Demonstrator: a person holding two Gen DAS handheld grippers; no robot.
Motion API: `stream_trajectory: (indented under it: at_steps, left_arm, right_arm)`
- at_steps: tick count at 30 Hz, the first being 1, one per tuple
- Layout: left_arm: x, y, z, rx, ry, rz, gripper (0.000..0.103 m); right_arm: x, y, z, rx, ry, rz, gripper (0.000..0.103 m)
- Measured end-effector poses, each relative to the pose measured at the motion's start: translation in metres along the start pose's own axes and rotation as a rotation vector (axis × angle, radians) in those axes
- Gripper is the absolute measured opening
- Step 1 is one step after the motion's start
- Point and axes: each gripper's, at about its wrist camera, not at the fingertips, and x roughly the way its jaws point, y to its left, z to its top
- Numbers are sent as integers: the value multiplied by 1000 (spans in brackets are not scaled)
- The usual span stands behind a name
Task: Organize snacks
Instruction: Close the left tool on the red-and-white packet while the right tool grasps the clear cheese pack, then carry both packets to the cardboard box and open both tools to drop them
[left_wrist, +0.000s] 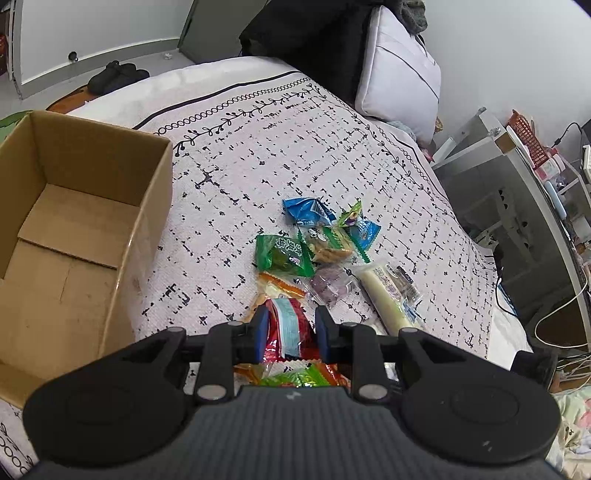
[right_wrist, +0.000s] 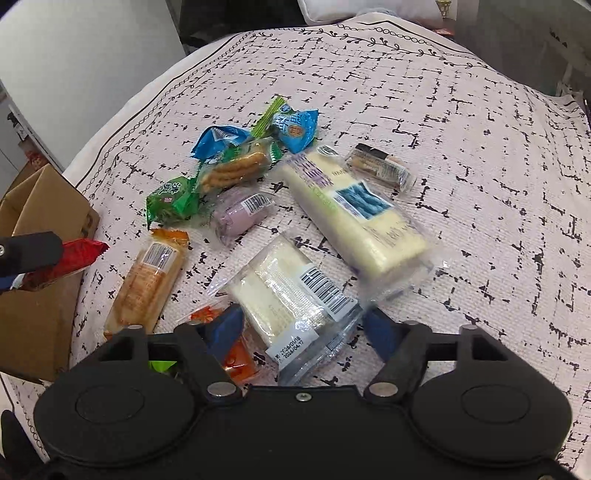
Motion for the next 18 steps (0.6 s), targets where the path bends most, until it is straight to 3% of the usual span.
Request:
stream_trajectory:
  at_steps: [1, 6, 18]
  left_arm:
    - [-1, 0, 0, 2, 1, -4, 26]
    - [-8, -2, -1, 4, -8, -24, 26]
    - [-46, 5, 11, -17, -97, -77, 26]
  right_arm:
    - [-2, -1, 0, 0, 1, 8, 59]
    - [-8, -1, 1, 10, 11, 23, 53]
    - [-50, 21, 9, -3, -55, 33, 52]
